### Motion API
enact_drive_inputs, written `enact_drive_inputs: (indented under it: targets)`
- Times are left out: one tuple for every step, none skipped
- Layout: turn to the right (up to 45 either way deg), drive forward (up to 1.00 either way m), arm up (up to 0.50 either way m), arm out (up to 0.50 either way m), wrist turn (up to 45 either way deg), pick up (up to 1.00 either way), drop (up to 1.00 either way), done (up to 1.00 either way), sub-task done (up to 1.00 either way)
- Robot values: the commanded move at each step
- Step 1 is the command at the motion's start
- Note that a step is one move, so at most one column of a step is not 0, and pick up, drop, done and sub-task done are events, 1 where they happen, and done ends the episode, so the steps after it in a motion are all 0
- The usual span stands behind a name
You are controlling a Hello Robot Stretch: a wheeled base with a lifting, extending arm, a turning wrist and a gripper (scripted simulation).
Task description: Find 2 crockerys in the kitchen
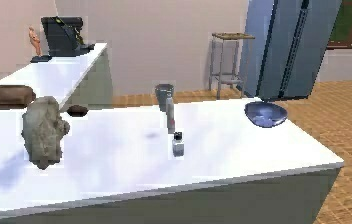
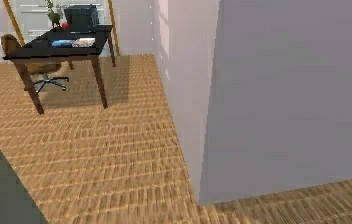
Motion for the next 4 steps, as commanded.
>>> enact_drive_inputs:
  targets:
    - [24.0,0.0,0.0,0.0,0.0,0.0,0.0,0.0,0.0]
    - [0.0,0.0,0.0,0.0,0.0,0.0,0.0,0.0,1.0]
    - [-24.0,0.0,0.0,0.0,0.0,0.0,0.0,0.0,0.0]
    - [0.0,0.05,0.0,0.0,0.0,0.0,0.0,0.0,0.0]
